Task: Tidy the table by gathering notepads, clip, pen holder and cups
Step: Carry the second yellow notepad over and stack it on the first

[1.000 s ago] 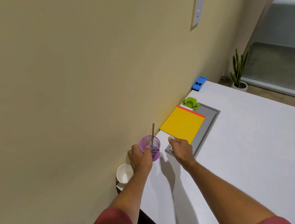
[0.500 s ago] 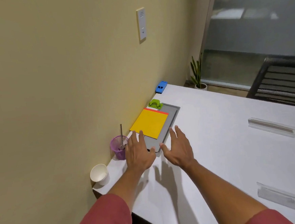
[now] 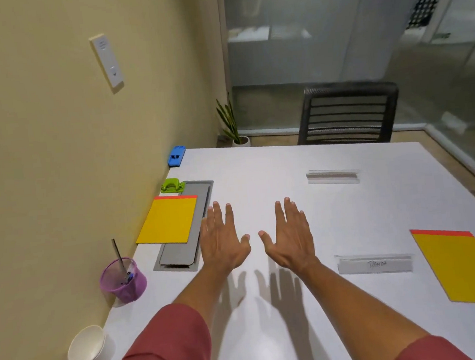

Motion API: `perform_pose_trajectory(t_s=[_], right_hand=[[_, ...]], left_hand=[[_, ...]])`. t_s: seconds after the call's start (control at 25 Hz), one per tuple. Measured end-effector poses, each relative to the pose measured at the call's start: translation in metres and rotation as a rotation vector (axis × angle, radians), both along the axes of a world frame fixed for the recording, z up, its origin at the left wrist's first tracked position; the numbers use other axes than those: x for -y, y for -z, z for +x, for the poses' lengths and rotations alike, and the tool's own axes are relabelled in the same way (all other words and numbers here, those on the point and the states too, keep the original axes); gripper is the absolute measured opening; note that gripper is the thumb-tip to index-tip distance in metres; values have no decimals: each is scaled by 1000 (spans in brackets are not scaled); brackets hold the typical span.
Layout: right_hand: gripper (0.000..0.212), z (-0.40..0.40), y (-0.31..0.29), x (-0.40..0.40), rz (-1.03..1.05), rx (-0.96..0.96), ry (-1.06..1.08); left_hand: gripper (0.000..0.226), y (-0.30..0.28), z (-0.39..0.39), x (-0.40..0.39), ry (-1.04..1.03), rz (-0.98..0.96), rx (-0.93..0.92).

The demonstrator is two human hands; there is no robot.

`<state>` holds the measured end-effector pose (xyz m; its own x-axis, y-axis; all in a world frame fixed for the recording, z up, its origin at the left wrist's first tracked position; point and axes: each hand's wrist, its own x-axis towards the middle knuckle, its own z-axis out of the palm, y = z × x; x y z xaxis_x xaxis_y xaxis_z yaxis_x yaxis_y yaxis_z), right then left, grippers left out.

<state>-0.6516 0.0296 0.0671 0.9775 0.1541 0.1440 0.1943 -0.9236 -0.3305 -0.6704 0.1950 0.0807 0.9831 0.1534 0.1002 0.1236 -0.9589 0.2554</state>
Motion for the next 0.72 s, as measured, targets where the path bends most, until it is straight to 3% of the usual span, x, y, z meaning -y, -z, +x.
perform_pose_trajectory(t_s=[0.36,0.72], right_hand=[[87,0,11,77,-66,-35,397],[89,-38,25,170,-93,-95,730]], left_hand=[[88,7,57,79,402,-20,-53],[89,28,54,180,694,-91,-161]])
